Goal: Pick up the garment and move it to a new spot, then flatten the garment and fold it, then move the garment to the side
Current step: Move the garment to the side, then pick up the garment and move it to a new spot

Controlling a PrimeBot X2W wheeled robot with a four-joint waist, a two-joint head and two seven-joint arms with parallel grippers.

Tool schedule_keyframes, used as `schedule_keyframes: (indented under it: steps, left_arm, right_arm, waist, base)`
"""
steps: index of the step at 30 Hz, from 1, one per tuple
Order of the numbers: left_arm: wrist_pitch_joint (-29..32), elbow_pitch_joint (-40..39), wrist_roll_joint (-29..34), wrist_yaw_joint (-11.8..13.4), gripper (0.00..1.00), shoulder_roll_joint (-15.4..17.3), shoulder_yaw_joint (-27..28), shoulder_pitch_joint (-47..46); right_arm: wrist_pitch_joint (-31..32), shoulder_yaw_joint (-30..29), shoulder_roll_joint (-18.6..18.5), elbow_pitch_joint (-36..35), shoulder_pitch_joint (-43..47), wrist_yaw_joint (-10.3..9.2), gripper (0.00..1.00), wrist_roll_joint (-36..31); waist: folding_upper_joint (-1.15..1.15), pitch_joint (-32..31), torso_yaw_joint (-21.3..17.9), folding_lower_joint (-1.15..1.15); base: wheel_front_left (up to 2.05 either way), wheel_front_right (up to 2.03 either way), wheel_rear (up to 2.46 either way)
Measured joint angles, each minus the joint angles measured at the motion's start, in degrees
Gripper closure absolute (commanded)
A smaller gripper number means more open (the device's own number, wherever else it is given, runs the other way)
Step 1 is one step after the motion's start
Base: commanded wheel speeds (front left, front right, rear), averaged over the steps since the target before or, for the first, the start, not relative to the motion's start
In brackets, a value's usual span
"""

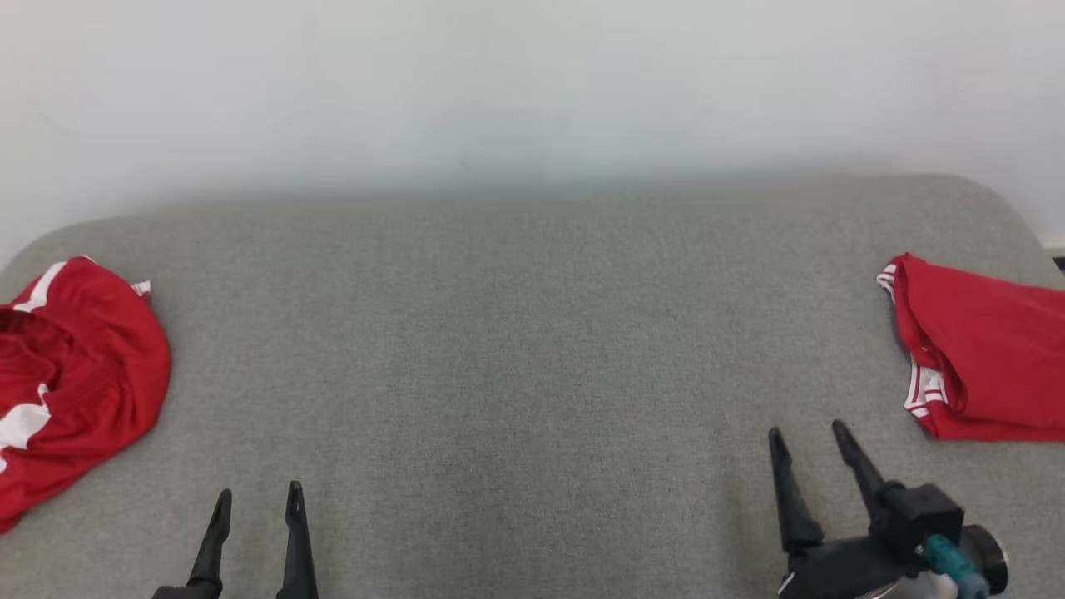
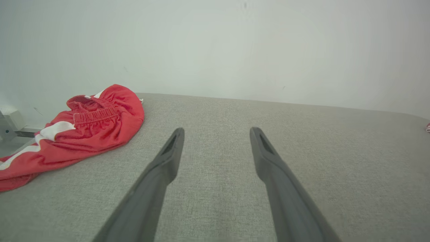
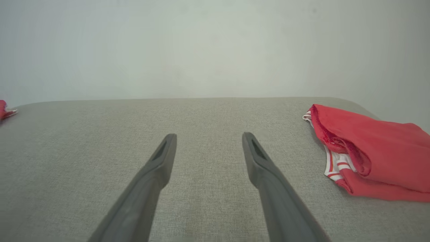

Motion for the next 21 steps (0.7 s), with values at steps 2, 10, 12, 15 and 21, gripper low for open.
schedule_keyframes:
  steps: [2,10,12,15,21]
  left_arm:
    - [0.00,0.26,0.08,-0.01,0.00,-0.01,0.21,0.16]
    - [0.00,1.12,0.70,-0.32,0.00,-0.13,1.36,0.73]
    - [0.00,1.12,0.83,-0.33,0.00,-0.14,1.48,0.73]
    - [0.00,1.13,1.09,-0.40,0.00,-0.15,1.62,0.73]
    - [0.00,1.41,1.10,-0.68,0.00,-0.16,1.48,0.73]
  right_arm:
    - [-0.03,0.47,0.13,0.27,0.41,0.00,0.00,-0.33]
    - [-0.87,0.89,1.11,0.77,1.03,0.00,0.00,-1.31]
    - [-1.18,0.19,1.16,0.64,1.05,0.00,0.00,-1.66]
    - [-1.34,-0.79,1.35,0.25,1.05,0.00,0.00,-2.07]
    - [-1.33,-1.96,1.55,-0.19,1.61,0.00,0.00,-2.58]
  waist:
    - [0.00,-0.34,0.14,0.00]
    - [0.01,-1.22,0.26,0.01]
    - [0.01,-1.16,0.25,0.01]
    - [0.01,-1.03,0.14,0.01]
    - [0.01,-1.11,0.09,0.01]
  base:
    - [0.00,0.00,0.00]
    - [0.00,0.00,0.00]
    - [0.00,0.00,0.00]
    - [0.00,0.00,0.00]
    - [0.00,0.00,0.00]
